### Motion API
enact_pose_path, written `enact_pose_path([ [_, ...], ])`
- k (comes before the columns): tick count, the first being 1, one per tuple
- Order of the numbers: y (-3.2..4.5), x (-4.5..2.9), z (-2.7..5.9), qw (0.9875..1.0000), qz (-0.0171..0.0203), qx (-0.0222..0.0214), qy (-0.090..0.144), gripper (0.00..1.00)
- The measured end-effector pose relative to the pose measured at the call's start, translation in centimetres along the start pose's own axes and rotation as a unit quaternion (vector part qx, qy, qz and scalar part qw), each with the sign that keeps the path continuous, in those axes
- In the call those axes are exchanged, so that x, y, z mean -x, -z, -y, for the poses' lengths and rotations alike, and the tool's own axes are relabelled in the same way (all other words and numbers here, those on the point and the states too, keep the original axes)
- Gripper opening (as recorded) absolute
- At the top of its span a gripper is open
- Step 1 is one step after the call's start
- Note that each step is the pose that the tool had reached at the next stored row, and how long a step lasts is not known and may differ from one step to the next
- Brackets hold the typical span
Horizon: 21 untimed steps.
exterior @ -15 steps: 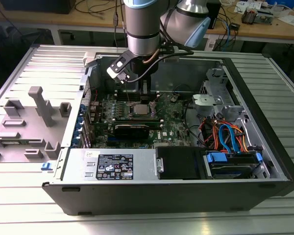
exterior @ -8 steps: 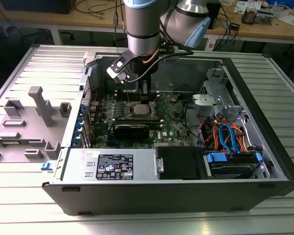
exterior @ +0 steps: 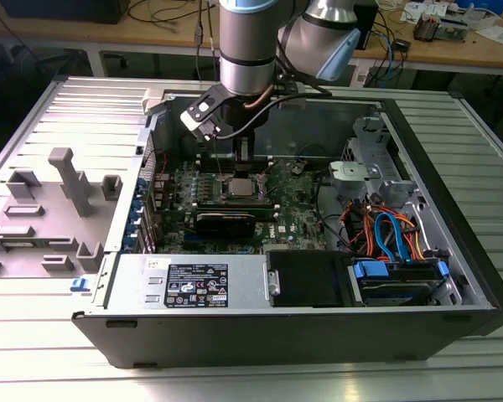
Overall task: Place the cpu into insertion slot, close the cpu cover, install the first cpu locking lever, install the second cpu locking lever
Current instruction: 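Close the cpu cover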
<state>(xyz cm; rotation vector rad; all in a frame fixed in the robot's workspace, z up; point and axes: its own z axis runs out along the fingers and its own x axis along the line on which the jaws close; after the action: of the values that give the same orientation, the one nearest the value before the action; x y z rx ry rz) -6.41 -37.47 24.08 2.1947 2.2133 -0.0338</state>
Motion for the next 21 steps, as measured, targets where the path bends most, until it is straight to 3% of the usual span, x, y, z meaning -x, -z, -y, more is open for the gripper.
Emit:
enact_pose_path([
  [8,1.99,0.07,0.00,1.0000,0.0000,0.0008,0.000,0.11],
  [15,2.04,0.07,0.00,1.0000,0.0001,0.0008,0.000,0.11],
  [21,2.88,0.10,-0.01,1.0000,-0.0002,0.0008,0.000,0.11],
])
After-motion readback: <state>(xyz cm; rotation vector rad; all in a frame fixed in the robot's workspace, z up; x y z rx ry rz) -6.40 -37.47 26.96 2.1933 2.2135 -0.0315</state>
